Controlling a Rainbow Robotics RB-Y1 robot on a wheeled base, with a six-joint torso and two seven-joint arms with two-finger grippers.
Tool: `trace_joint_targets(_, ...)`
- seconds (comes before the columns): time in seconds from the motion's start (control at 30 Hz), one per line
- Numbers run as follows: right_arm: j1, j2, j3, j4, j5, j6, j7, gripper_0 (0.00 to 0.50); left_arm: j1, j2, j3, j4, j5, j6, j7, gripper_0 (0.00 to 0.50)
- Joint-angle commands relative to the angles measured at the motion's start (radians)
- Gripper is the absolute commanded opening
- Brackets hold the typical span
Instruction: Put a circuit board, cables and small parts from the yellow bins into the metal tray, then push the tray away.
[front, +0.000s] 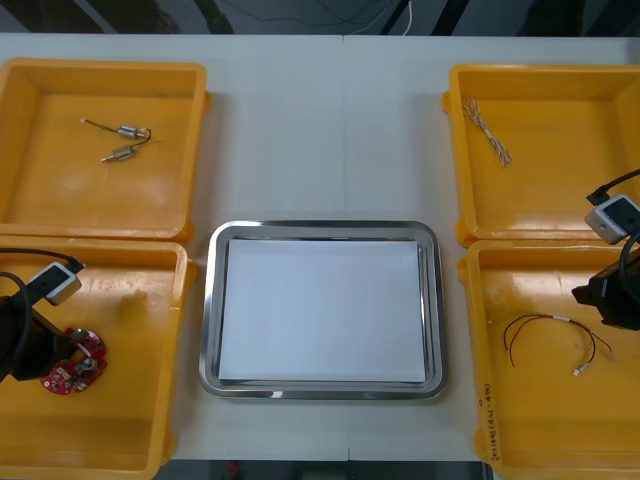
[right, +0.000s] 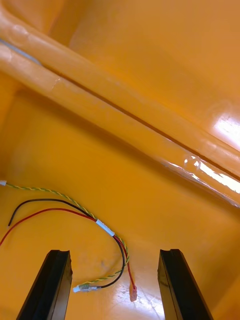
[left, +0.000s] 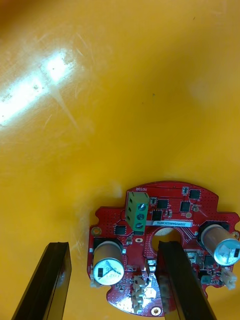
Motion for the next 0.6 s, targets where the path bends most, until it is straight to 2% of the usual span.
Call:
trace_joint_targets(0.03,-0.015,-0.033,0.009,0.010,-0.014,0.003,0.114,0.500,0.021,0.032,0.036,-0.016,0.020,-0.011,-0.039,0.500)
trace_joint_targets(0.37,-0.015,-0.033,0.052,0.114,-0.025,-0.066,0.364,0.500,0.021,0.027,0.115,-0.076,0.047,0.124,-0.030,0.500)
trace_joint_targets(0.6,-0.026,-0.035,0.092,0.168,-0.013,-0.132,0.485,0.500,0.004,0.012,0.125,-0.086,0.054,0.153,-0.025,0.500)
